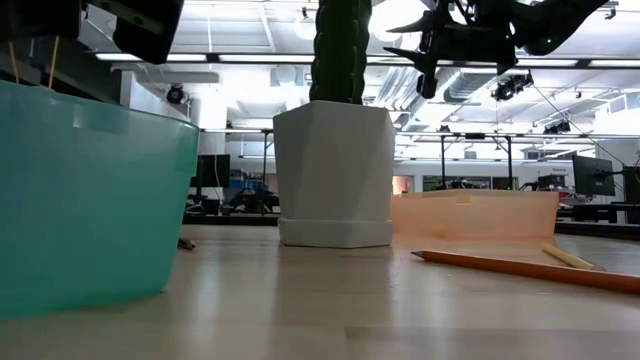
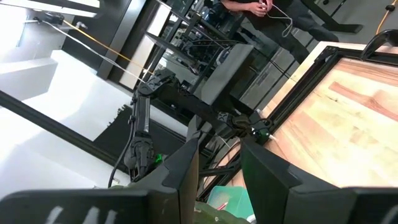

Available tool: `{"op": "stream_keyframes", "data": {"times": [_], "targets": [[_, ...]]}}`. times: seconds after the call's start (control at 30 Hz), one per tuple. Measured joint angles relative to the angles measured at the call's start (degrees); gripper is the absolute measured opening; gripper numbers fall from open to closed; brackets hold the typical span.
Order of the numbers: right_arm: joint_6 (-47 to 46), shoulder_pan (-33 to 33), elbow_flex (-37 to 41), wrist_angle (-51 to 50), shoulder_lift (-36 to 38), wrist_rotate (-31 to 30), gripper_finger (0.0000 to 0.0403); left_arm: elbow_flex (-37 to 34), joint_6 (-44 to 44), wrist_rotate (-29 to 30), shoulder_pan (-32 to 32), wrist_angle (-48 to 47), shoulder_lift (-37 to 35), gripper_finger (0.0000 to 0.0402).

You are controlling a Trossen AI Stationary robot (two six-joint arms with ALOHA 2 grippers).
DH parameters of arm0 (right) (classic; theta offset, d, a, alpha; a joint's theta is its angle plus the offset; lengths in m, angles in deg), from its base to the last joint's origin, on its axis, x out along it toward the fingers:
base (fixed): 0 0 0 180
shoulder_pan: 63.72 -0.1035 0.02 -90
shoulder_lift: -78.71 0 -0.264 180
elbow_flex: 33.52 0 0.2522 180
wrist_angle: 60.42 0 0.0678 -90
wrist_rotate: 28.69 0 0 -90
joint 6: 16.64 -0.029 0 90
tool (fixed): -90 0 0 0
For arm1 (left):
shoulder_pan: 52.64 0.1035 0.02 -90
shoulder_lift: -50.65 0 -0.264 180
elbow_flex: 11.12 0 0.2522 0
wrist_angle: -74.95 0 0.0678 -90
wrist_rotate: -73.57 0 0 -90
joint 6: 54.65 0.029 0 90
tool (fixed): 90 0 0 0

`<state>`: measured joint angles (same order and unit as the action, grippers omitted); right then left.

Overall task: Sort pens & pencils
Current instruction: Put the red pencil into the green bin, then put the blue pencil into the green bin

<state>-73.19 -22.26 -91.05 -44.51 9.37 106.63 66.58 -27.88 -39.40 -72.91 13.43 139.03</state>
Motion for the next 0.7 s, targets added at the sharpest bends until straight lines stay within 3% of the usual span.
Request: {"op": "stream_keyframes", "data": {"times": [0.27,0.53,0.7], "targets": [[0.0,0.0,0.0,0.0,0.0,0.0,0.0113,0.0,-0.4,0.0,0.0,0.2,0.0,0.0031],[0.0,0.0,0.0,0.0,0.0,0.0,0.0113,0.0,-1.6,0.0,0.0,0.2,0.0,0.0097],[0.1,0.0,0.0,0.0,0.0,0.0,0.0113,0.0,-1.6,1.1,0.0,0.2,0.0,0.0112]]}}
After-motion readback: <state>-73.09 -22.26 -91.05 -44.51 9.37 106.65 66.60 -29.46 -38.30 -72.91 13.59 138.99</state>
